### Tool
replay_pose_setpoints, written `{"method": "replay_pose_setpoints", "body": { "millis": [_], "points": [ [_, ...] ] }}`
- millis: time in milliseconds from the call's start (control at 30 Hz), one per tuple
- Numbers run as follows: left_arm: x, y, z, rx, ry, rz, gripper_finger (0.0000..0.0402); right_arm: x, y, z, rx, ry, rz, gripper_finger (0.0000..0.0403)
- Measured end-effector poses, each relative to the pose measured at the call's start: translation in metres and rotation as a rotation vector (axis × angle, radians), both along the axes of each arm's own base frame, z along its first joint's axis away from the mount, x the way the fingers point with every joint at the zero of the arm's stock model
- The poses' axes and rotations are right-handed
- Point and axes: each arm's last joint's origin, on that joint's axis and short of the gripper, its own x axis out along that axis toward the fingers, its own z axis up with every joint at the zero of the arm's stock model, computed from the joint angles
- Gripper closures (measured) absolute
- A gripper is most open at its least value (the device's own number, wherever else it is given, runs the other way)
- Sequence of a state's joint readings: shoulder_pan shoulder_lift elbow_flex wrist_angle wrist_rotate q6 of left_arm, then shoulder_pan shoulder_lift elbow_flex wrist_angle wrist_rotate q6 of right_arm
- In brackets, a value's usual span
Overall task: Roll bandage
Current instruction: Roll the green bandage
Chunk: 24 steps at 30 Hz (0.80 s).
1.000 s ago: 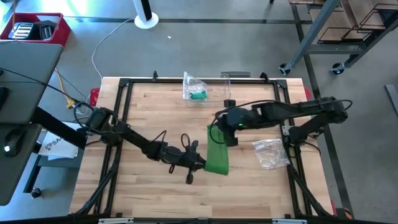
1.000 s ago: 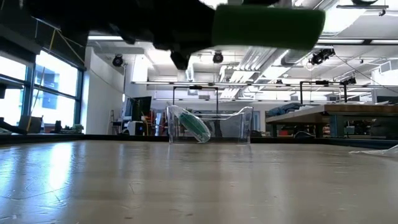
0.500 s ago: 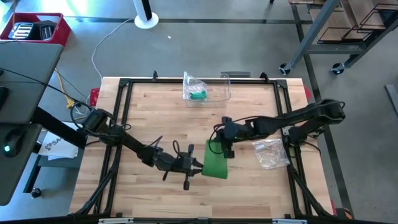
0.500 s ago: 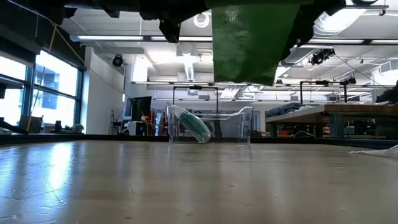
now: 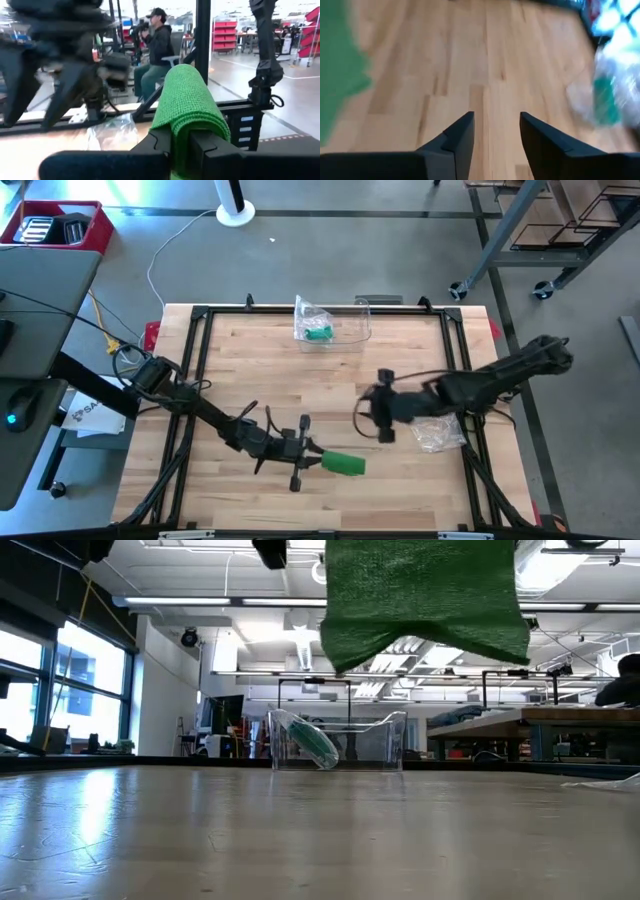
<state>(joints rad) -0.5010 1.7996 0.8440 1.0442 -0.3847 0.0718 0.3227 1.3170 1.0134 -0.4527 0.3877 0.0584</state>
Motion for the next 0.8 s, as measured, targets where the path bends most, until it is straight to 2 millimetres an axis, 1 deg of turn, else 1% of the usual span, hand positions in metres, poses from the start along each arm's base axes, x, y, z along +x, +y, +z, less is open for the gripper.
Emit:
{"method": "replay_pose_setpoints", "body": {
  "millis": [67, 167, 333, 433, 500, 600, 800],
  "points": [
    [-0.001, -0.002, 0.002, 0.007, -0.016, -0.001, 0.0389, -0.012, 0.014, 0.01, -0.039, -0.049, 0.053, 0.0256],
    [-0.004, -0.004, 0.006, 0.015, -0.039, -0.001, 0.0389, -0.027, 0.038, 0.017, -0.064, -0.117, 0.176, 0.0258],
    [-0.01, -0.005, 0.021, 0.031, -0.083, -0.011, 0.0389, -0.033, 0.076, 0.028, -0.019, -0.294, 0.325, 0.0258],
    [-0.012, -0.004, 0.028, 0.039, -0.104, -0.029, 0.0389, -0.033, 0.094, 0.03, -0.058, -0.387, 0.336, 0.0259],
    [-0.013, -0.004, 0.03, 0.038, -0.107, -0.031, 0.0389, -0.032, 0.103, 0.031, -0.113, -0.443, 0.313, 0.0259],
    [-0.012, -0.003, 0.03, 0.039, -0.107, -0.032, 0.0389, -0.027, 0.111, 0.025, -0.18, -0.454, 0.312, 0.0259],
    [-0.012, -0.002, 0.029, 0.025, -0.097, -0.034, 0.0389, -0.021, 0.117, 0.021, -0.196, -0.456, 0.315, 0.0259]
  ]
}}
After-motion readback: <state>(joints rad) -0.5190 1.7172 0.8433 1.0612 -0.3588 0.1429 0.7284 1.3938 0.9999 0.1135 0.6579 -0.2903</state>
